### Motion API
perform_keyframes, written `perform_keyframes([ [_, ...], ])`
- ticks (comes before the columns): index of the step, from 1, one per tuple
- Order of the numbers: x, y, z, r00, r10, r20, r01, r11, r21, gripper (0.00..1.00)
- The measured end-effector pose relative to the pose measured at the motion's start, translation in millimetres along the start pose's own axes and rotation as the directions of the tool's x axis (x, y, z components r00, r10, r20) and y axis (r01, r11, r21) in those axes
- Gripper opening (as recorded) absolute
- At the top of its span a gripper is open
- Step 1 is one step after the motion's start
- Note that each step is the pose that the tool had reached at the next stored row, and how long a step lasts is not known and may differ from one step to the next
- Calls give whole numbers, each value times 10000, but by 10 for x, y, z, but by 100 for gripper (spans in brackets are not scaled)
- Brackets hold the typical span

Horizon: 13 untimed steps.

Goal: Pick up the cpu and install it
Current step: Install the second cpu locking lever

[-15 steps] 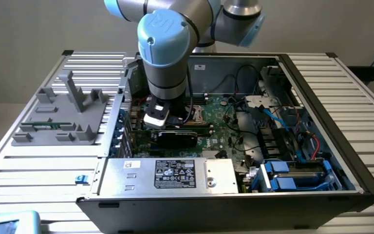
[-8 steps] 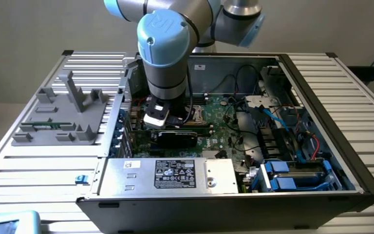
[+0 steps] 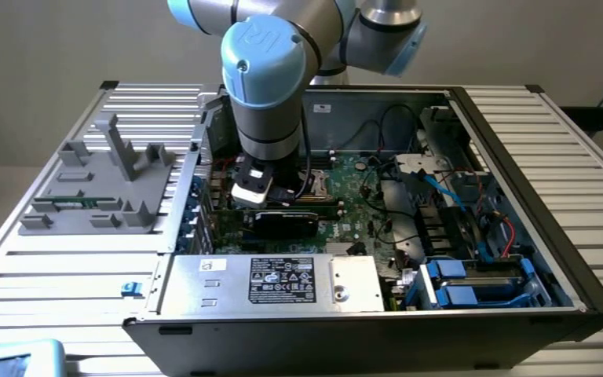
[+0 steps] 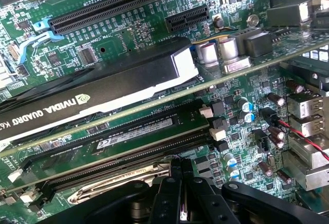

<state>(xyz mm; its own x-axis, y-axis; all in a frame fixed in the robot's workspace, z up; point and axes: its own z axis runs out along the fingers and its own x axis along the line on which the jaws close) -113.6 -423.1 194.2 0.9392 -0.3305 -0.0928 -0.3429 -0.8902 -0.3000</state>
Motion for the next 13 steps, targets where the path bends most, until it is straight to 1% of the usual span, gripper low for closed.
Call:
perform_keyframes([
  [13,1,3,8,10000,0,-1,0,10000,-1,11],
])
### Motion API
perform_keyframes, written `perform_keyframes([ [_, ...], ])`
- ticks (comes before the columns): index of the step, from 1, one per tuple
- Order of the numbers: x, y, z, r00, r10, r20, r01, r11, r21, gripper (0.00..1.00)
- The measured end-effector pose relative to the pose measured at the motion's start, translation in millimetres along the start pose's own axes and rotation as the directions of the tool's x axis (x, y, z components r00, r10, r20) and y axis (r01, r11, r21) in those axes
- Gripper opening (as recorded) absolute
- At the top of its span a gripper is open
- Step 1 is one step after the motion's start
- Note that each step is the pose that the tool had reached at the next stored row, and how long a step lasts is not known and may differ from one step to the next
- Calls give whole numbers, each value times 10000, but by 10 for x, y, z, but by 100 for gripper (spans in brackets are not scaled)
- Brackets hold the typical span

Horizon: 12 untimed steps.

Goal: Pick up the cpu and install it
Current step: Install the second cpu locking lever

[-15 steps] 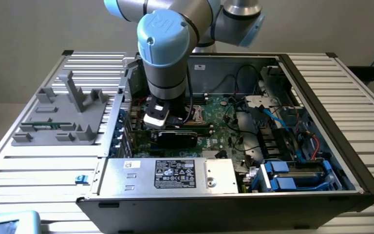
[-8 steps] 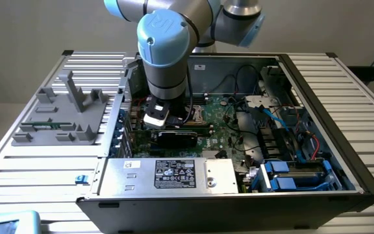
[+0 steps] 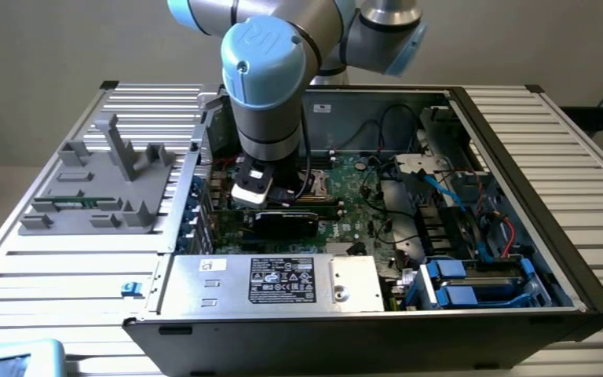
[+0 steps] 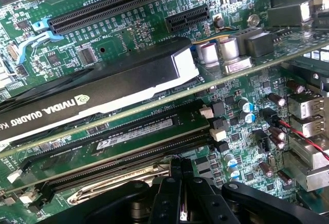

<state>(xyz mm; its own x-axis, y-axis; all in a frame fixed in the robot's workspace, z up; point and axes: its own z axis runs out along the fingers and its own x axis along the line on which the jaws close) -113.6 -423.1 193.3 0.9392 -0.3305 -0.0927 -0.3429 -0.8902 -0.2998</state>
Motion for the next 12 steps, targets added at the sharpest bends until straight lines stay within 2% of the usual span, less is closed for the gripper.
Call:
perform_keyframes([
  [12,-11,7,9,10000,0,0,0,10000,-1,11],
])
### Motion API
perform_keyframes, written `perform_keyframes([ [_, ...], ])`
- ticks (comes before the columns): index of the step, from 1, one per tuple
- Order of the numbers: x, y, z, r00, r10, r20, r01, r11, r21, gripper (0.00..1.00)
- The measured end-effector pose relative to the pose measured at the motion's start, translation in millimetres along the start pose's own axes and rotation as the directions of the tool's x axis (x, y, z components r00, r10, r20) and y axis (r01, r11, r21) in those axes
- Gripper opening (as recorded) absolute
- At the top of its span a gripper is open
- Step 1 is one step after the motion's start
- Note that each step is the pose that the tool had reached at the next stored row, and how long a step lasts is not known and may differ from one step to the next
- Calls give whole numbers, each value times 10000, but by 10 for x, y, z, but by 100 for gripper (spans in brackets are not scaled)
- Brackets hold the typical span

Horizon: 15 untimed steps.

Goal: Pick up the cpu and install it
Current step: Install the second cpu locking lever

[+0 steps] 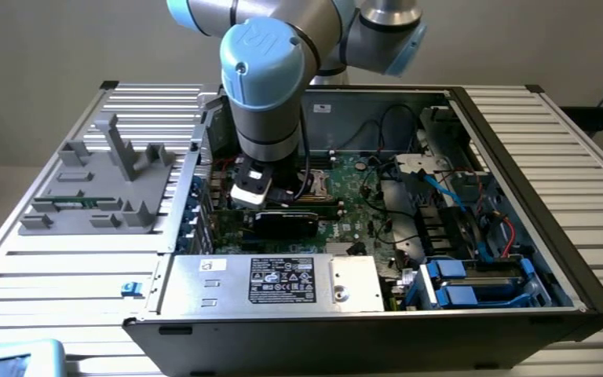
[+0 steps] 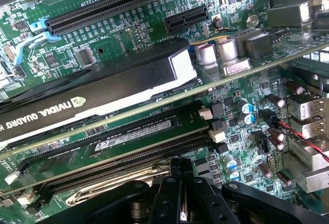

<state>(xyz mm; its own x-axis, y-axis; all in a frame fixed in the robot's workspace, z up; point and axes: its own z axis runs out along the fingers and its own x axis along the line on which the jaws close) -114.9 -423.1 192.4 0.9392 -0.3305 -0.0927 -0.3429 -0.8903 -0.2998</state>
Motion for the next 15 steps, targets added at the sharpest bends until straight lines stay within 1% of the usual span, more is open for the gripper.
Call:
perform_keyframes([
  [15,-15,7,7,10000,1,-3,-1,10000,-4,11],
])
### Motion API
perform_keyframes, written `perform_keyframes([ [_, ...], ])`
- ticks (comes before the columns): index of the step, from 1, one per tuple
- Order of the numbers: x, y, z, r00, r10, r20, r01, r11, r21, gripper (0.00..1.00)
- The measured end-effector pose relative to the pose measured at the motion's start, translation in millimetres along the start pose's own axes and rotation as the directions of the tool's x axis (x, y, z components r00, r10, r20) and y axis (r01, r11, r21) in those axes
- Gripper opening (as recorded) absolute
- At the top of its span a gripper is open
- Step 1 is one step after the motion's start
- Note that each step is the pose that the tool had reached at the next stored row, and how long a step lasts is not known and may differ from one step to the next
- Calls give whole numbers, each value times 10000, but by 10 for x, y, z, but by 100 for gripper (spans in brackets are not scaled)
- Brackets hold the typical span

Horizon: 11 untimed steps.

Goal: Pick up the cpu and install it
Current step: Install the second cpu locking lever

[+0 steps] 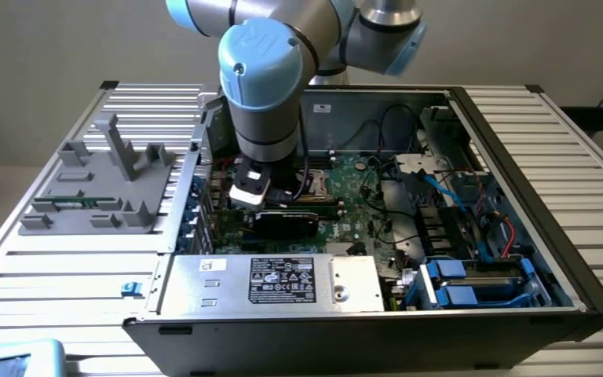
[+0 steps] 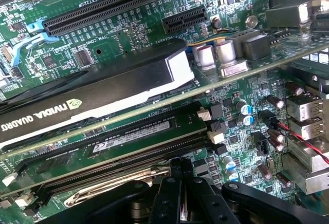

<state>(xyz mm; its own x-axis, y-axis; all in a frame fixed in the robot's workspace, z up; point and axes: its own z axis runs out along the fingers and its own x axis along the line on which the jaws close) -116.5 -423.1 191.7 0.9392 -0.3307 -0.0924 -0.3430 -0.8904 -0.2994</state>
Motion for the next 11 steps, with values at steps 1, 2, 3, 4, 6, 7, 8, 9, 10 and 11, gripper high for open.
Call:
perform_keyframes([
  [1,-4,2,0,10000,-1,0,1,10000,-2,11],
  [2,-8,3,0,10000,-1,-1,1,10000,-4,11],
  [3,-11,4,0,10000,-1,-2,1,10000,-5,11],
  [4,-12,4,-1,10000,-2,-2,2,10000,-7,11],
  [6,-12,5,-1,10000,-3,-4,3,10000,-13,11],
  [7,-12,5,-1,10000,-2,-5,2,10000,-15,11],
  [8,-12,5,-1,10000,-1,-6,1,10000,-19,11],
  [9,-12,5,0,10000,-2,-7,2,10000,-22,11],
  [10,-12,5,1,10000,-2,-9,2,10000,-25,11],
  [11,-12,6,2,10000,-2,-13,2,10000,-30,11],
])
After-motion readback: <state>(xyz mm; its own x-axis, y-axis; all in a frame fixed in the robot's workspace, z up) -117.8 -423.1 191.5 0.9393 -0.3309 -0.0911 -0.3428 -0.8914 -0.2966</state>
